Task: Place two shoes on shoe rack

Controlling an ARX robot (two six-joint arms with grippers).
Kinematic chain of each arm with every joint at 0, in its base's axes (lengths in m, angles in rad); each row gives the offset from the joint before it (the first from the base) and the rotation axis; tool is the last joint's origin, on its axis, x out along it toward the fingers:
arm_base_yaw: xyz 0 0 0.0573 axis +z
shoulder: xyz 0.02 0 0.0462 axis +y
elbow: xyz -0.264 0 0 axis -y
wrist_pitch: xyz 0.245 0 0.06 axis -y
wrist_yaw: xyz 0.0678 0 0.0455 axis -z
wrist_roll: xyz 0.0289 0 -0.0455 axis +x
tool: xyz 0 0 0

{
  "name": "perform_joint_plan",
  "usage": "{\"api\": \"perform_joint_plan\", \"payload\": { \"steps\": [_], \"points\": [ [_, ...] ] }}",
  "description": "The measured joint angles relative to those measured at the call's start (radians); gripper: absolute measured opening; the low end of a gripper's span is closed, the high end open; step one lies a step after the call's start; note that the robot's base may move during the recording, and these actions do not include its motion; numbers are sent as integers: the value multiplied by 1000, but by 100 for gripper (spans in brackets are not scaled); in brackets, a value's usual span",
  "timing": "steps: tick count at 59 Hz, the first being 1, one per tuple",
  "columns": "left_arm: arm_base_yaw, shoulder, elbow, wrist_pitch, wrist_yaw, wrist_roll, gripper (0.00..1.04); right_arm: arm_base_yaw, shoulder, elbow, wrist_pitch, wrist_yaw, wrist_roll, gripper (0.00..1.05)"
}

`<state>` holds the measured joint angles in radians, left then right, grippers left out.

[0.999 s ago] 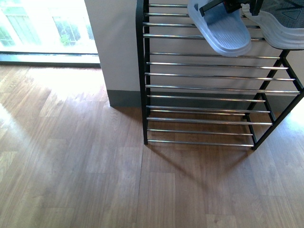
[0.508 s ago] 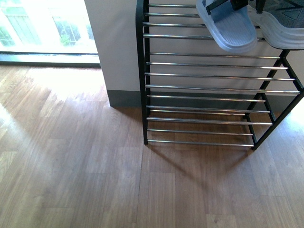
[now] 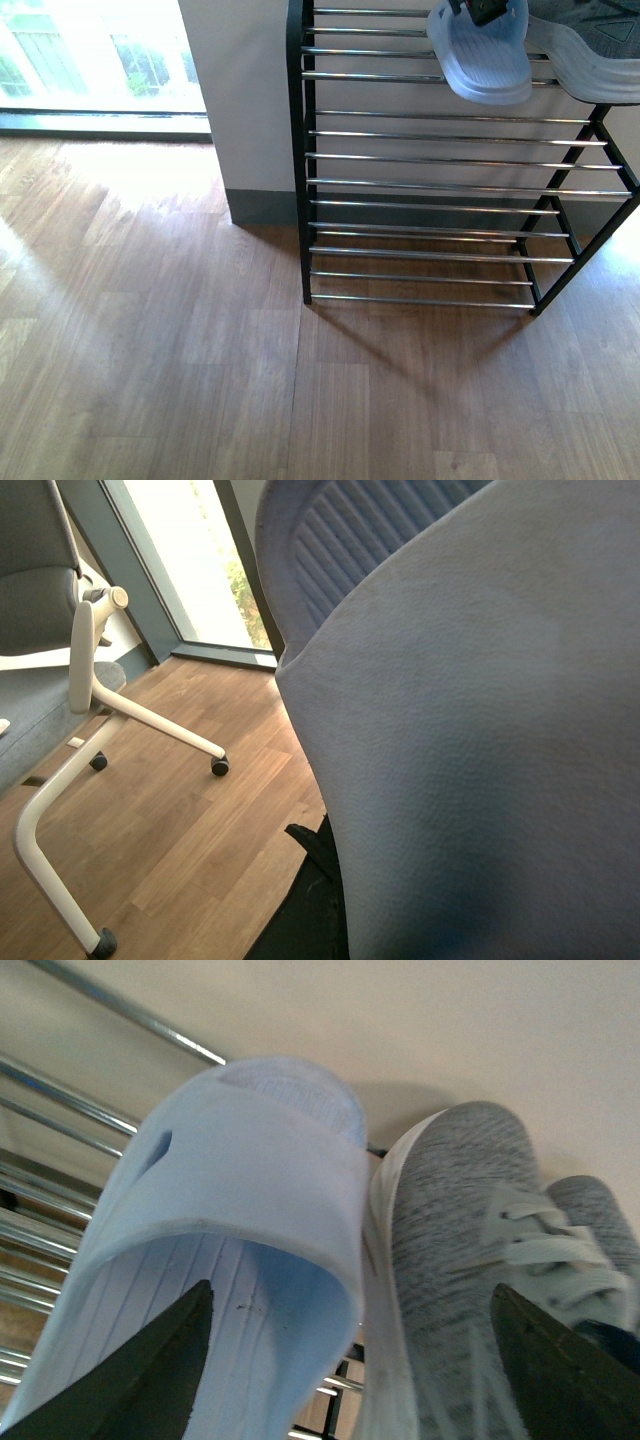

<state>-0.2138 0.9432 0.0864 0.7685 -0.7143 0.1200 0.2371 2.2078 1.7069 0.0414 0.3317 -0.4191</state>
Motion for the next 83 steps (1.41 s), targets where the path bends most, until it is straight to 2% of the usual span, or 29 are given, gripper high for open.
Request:
{"api": "perform_joint_plan", "payload": {
  "steps": [4, 11, 18, 23, 27, 41, 54, 83],
  "points": [
    [0, 0, 0, 0, 0, 0, 2, -13, -117, -79, -5, -70, 31, 97],
    [0, 0, 0, 0, 0, 0, 2, -74, -341, -246, 51, -173, 78, 96],
    [0, 0, 0, 0, 0, 0, 2, -156, -551, -412, 175, -188, 137, 94],
    [0, 0, 0, 0, 0, 0, 2, -182, -660, -572, 417, -248, 283, 77],
    [0, 0, 0, 0, 0, 0, 2, -182, -718, -710, 519, -269, 348, 65],
    [0, 0, 0, 0, 0, 0, 2, -187, -825, -1032, 652, -288, 398, 32],
    [0, 0, 0, 0, 0, 0, 2, -236, -955, -1218, 729, -326, 402, 1],
    [0, 0, 0, 0, 0, 0, 2, -237, -1197, -1502, 755, -332, 409, 1]
  ]
}}
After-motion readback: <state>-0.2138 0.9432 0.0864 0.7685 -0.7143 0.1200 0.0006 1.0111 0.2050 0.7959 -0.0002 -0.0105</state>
